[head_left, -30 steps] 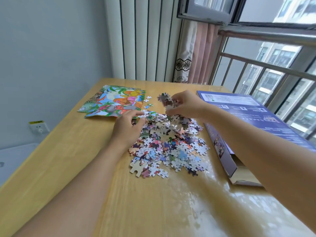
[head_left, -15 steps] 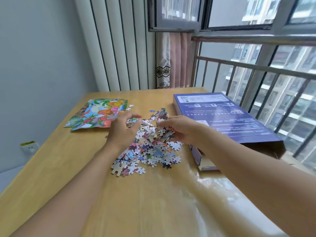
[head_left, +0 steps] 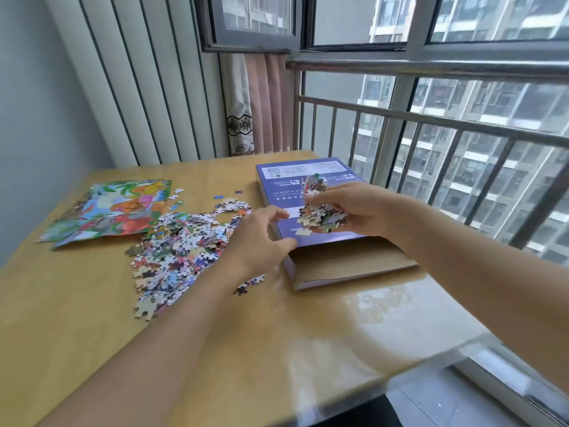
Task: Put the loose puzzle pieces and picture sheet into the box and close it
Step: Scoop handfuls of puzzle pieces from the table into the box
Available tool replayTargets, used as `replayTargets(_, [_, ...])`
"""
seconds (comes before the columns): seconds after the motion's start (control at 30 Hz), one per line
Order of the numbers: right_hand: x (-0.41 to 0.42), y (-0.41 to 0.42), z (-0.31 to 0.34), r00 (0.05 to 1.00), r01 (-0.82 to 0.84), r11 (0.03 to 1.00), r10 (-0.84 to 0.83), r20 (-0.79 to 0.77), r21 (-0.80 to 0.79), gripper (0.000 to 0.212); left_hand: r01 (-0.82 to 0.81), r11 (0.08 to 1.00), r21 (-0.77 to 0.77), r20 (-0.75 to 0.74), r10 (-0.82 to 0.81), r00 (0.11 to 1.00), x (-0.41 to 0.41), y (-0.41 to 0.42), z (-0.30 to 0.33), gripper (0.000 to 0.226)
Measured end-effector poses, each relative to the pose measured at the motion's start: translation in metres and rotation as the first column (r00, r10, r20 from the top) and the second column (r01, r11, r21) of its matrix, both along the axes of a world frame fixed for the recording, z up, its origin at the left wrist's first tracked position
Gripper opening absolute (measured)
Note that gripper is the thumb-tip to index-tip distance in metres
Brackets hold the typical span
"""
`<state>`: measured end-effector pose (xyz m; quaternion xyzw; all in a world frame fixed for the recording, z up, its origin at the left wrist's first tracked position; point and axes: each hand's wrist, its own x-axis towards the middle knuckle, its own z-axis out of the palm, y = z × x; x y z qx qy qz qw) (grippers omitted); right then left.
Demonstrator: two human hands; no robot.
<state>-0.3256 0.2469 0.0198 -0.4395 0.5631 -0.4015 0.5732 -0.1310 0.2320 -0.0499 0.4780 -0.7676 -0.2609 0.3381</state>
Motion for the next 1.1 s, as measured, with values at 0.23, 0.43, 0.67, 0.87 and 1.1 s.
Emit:
replayTargets(0.23, [-0.041, 0.023, -0.008, 0.998, 0.070, 0.997, -0.070, 0.001, 0.024, 0.031, 0.008, 0.999, -0.053, 0.290, 0.008, 0.957, -0.035, 0.004, -0.008, 0.059])
replayTargets(0.43, [-0.043, 0.035, -0.013, 0.998, 0.027, 0.998, -0.030, 0.049, 0.059, 0.035, -0.111, 0.945, -0.309, 0.369, 0.227, 0.901, -0.044, 0.001, 0.003, 0.019])
replayTargets(0.67, [-0.046, 0.040, 0.010, 0.993, 0.012, 0.988, -0.030, 0.111, 0.156, 0.014, -0.135, 0.911, -0.391, 0.349, 0.282, 0.894, -0.046, -0.023, 0.054, 0.021])
replayTargets(0.87, [-0.050, 0.036, 0.024, 0.989, 0.067, 0.976, -0.093, 0.118, 0.206, 0.022, -0.151, 0.918, -0.366, 0.342, 0.284, 0.896, -0.053, -0.029, 0.073, 0.015])
replayTargets(1.1, [-0.052, 0.028, 0.026, 0.986, 0.124, 0.966, -0.146, 0.081, 0.226, 0.025, -0.146, 0.928, -0.343, 0.357, 0.272, 0.894, -0.054, -0.023, 0.074, 0.017])
